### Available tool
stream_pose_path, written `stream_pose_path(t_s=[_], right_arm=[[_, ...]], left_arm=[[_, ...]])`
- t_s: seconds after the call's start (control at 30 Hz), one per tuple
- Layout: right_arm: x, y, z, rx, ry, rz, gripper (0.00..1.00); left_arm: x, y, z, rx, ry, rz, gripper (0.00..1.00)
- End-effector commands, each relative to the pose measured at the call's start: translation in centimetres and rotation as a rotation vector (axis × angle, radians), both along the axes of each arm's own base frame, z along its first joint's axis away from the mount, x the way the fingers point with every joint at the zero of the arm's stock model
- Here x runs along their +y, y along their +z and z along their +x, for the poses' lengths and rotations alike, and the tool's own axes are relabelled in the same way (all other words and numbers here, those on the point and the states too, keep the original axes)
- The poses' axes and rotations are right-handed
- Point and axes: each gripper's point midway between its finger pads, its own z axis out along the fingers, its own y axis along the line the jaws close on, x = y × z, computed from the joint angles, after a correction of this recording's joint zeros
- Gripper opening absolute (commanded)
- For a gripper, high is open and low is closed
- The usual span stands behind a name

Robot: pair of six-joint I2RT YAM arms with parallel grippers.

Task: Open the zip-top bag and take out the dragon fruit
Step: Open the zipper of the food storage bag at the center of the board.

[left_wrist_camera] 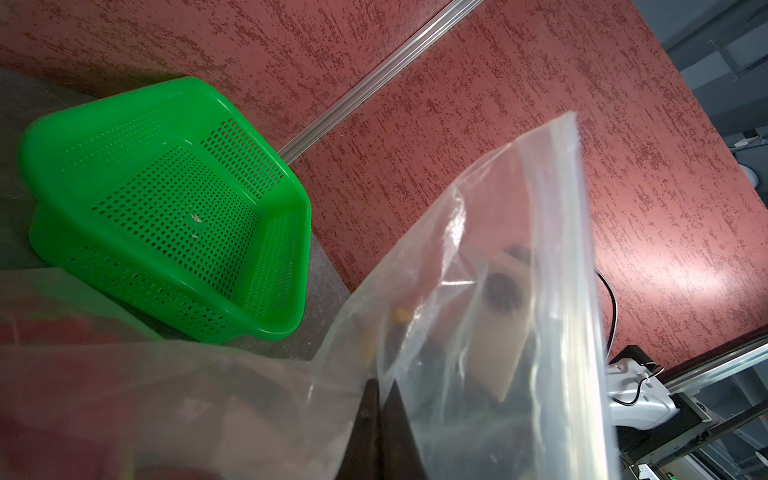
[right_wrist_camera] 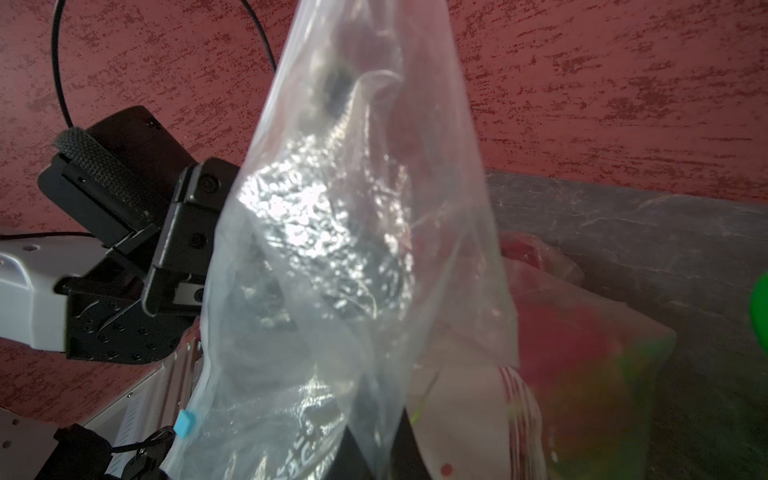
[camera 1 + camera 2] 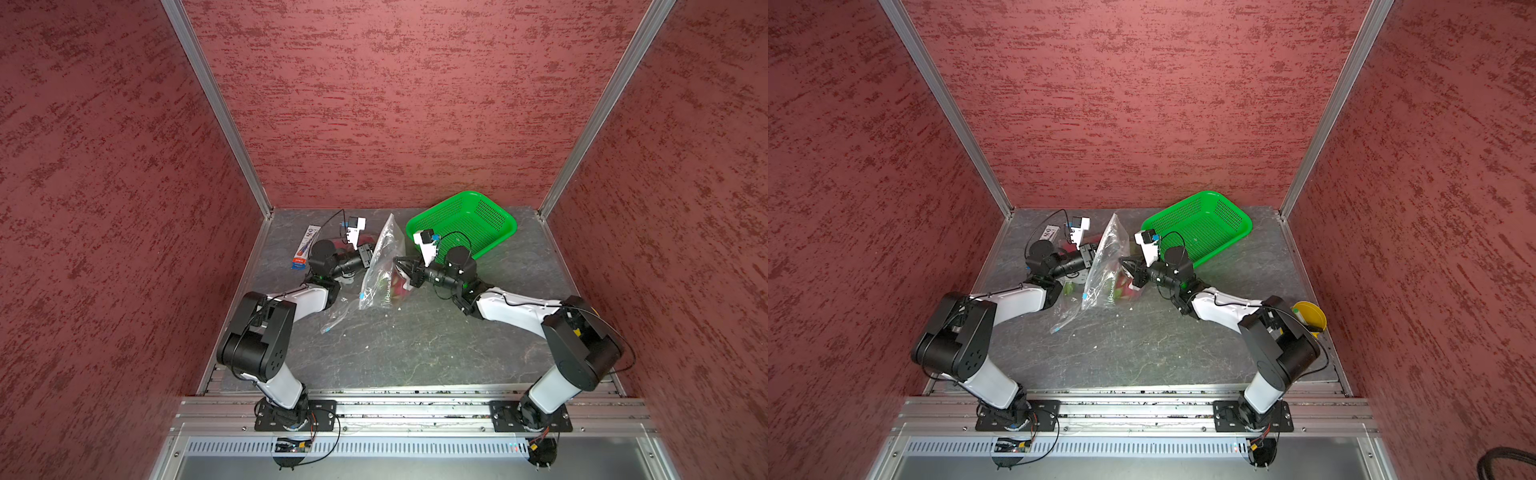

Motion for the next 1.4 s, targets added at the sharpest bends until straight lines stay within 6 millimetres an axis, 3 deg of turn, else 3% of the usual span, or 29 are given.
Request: stream_pose_path(t_s=[0.0,0.37,0.57,0.7,1.0,1.03,1.1,1.17,1.37], right_arm=[[-0.7,1.6,-0.2,-0.045,-0.021,0.02,0.0],[-2.0,1.1,-0.2,-0.009,-0.05,0.002,0.0],[-4.5,0.5,-0.6,0.032,-0.077,0.025,0.0],[-5.8,0.1,-0.9,0.062,-0.07,0.07,0.0],[-5.1,0.1,-1.7,0.065,0.028,0.099,0.0],[-4.9,0.0,-1.7,0.07,0.035,0.096,0.0],[-4.8,0.1,-1.5,0.071,0.041,0.096,0.0],[-4.7,0.1,-1.3,0.07,0.04,0.094,0.0],[-4.7,0.0,-1.1,0.064,0.036,0.081,0.0]], left_arm=[[0.5,0.6,-0.1,-0.034,0.016,0.014,0.0],[2.8,-0.5,0.5,-0.006,0.087,0.078,0.0],[5.0,-1.5,0.9,0.01,0.169,0.153,0.0],[5.4,-1.6,0.9,0.006,0.182,0.168,0.0],[5.3,-1.3,1.4,0.001,0.18,0.166,0.0],[5.2,-1.4,1.4,0.01,0.173,0.168,0.07],[5.2,-1.1,1.3,0.028,0.168,0.169,0.33],[5.2,-0.3,0.9,0.024,0.17,0.165,0.52],[5.7,3.1,-0.8,-0.032,0.219,0.226,0.64]])
